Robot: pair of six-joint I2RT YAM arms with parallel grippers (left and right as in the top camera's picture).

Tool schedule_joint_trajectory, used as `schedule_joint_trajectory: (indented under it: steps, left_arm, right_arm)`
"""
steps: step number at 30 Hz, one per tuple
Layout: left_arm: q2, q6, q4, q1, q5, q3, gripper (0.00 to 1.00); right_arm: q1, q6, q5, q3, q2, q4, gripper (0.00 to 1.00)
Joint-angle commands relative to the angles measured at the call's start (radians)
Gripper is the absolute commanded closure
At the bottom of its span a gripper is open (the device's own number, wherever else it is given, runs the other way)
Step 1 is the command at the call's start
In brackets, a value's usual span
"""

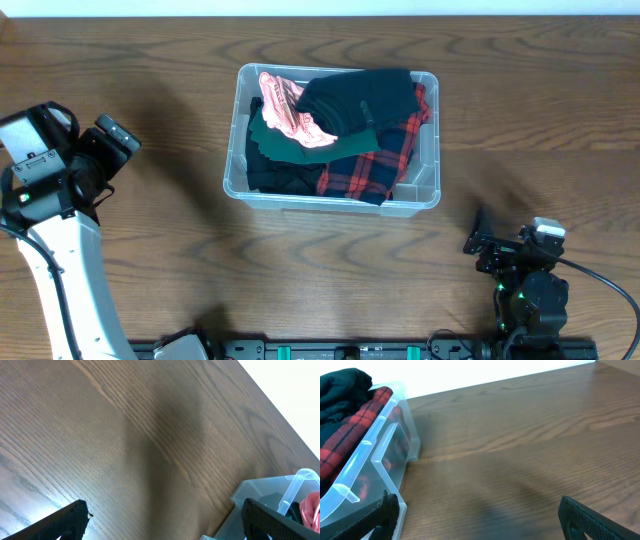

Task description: Pack container

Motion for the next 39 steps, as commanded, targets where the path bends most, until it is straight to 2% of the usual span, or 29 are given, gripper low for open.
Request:
schedule_joint_trajectory:
  steps: [1, 30, 37, 39]
  left_arm:
    - [0.003, 0.013, -0.002, 0.004, -0.009, 0.004, 0.02]
    - [-0.008, 0.014, -0.008, 0.0, -0.01, 0.004, 0.02]
    - [-0.062, 0.085, -0.156, 0.0, -0.008, 0.004, 0.02]
    - [-0.101, 0.154, -0.156, -0.001, 0.01, 0.004, 0.02]
  right_arm:
    - [-0.007, 0.012, 0.0, -0.006, -0.009, 0.002, 0.01]
    - [-0.006, 0.012, 0.0, -0.006, -0.009, 0.002, 0.01]
    - [-0.007, 0.012, 0.0, -0.006, -0.009, 0.002, 0.01]
    - [-0.007, 0.012, 0.0, -0.006, -0.009, 0.002, 0.01]
